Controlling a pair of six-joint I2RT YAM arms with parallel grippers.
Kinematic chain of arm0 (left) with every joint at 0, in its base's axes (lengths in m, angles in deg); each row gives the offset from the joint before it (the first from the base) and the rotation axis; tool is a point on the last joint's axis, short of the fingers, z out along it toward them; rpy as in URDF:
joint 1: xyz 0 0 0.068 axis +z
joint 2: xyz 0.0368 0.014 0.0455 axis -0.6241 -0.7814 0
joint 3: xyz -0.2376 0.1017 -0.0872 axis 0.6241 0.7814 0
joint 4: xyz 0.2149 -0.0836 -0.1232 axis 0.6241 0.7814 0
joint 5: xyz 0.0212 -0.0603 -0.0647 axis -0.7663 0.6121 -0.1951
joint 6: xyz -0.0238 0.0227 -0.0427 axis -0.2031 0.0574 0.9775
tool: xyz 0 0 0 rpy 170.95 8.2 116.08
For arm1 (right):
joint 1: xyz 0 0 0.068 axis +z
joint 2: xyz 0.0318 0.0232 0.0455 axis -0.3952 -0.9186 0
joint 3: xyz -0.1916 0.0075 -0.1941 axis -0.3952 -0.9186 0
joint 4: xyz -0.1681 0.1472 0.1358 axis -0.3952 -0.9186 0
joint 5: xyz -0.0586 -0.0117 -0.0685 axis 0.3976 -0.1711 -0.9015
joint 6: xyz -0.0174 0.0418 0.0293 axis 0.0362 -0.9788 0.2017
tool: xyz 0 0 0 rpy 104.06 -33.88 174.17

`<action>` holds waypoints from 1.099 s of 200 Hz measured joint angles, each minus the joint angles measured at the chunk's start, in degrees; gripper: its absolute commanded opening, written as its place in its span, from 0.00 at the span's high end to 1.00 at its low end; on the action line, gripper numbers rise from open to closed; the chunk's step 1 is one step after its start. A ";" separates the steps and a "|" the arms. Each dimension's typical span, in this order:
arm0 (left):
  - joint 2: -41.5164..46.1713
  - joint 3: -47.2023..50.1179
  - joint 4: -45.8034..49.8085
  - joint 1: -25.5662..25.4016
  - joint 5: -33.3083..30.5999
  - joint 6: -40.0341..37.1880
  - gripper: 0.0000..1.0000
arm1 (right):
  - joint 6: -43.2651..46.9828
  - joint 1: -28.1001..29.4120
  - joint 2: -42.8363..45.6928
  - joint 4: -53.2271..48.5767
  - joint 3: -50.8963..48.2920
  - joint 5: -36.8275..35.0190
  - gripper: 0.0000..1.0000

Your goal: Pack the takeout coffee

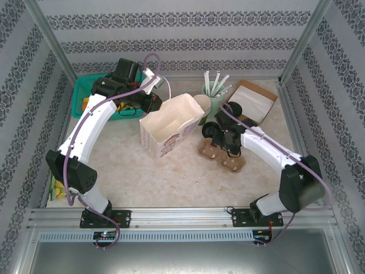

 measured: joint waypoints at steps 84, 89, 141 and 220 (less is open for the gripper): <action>0.85 0.68 -0.02 -0.02 4.13 0.39 1.00 | -5.90 0.92 -5.11 -2.08 0.63 -0.76 0.58; 0.85 0.68 -0.02 -0.02 4.20 0.39 1.00 | -6.16 0.92 -5.11 -2.01 0.48 -0.68 0.59; 0.83 0.68 -0.02 -0.02 4.52 0.37 0.99 | -8.70 1.57 -5.14 -0.70 -1.01 -0.02 0.61; 0.83 0.68 -0.02 -0.02 4.61 0.35 0.99 | -9.94 1.68 -5.77 0.81 -2.32 0.22 0.70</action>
